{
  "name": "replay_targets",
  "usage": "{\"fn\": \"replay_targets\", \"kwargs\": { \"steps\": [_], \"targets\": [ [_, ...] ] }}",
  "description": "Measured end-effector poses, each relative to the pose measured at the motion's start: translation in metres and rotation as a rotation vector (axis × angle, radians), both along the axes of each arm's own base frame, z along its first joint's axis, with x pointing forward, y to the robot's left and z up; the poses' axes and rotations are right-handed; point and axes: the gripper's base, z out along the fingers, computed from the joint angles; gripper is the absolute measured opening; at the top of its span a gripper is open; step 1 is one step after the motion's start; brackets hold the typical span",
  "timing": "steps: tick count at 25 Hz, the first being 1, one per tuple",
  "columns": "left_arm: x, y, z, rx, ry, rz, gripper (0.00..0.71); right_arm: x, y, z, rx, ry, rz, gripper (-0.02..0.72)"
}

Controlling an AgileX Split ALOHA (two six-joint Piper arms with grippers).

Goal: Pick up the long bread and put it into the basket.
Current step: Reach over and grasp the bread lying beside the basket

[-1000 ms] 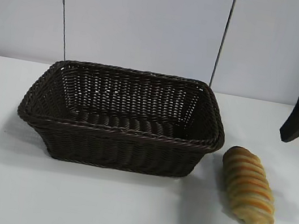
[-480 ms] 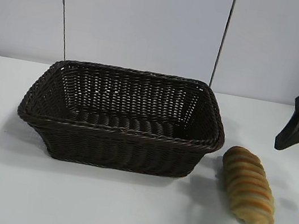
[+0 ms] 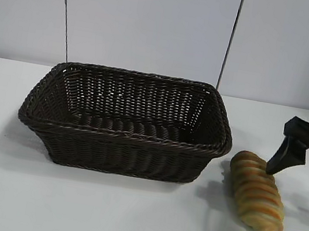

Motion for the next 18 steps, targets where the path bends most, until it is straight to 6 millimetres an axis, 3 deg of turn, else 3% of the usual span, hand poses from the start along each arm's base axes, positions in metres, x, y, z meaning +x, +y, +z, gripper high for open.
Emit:
{"fn": "replay_targets", "kwargs": {
  "steps": [6,18],
  "targets": [
    [0.000,0.000,0.000,0.000,0.000,0.000,0.659,0.000,0.026,0.001,-0.027,-0.048,0.076,0.663],
    [0.000,0.000,0.000,0.001,0.000,0.001,0.659,-0.002,0.021,-0.001,-0.114,-0.027,0.104,0.662]
  ]
}}
